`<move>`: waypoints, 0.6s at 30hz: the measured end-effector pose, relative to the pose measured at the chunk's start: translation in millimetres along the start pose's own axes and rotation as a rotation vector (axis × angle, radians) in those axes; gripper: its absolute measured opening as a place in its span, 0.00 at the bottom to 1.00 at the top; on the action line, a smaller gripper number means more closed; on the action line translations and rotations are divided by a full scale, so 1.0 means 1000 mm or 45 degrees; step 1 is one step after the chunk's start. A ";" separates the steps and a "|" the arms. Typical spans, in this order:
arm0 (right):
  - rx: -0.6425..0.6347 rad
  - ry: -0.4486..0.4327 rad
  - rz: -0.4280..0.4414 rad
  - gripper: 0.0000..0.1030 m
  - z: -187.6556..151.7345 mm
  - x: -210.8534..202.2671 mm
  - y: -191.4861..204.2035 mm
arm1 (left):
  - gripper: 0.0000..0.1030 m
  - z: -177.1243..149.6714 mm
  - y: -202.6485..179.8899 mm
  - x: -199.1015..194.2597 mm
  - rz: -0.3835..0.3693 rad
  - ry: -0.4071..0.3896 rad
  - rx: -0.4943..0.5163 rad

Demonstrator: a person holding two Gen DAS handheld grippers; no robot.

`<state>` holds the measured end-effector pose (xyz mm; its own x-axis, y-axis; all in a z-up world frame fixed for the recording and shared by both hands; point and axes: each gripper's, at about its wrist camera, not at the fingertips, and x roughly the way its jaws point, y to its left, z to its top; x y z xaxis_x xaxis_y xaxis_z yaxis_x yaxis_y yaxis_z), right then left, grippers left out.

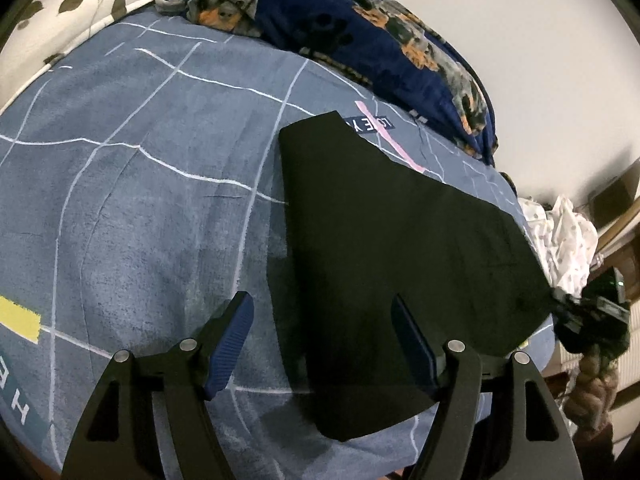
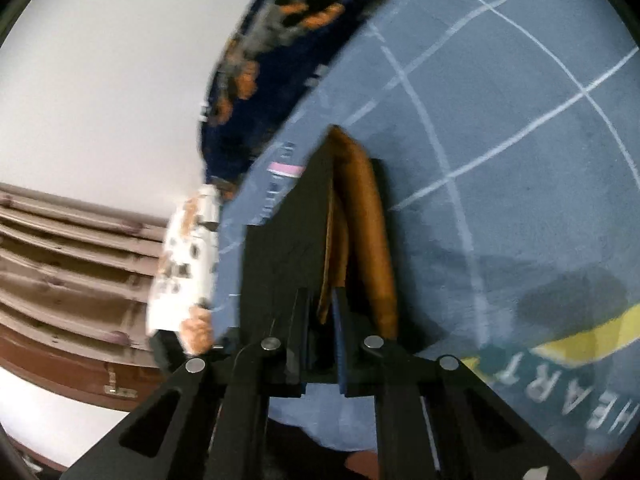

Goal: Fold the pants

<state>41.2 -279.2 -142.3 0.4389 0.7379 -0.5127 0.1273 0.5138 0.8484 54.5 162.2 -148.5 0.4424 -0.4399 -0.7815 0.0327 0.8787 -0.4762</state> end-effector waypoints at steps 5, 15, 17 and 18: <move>0.086 0.011 -0.021 0.10 -0.033 -0.006 -0.010 | 0.73 0.002 0.001 -0.001 0.000 -0.004 -0.017; 0.186 0.030 -0.117 0.08 -0.040 0.002 -0.057 | 0.74 -0.004 0.000 0.012 0.012 0.041 -0.011; 0.155 0.033 -0.159 0.09 -0.037 0.003 -0.052 | 0.76 -0.006 -0.003 0.013 0.019 0.032 0.016; 0.138 0.031 -0.178 0.09 -0.037 0.003 -0.049 | 0.78 -0.007 -0.004 0.014 0.024 0.032 0.030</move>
<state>3.5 -286.2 -189.6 0.3890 0.6737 -0.6284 0.2813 0.5627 0.7773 54.7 150.9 -160.0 0.4202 -0.4278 -0.8003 0.0458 0.8908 -0.4521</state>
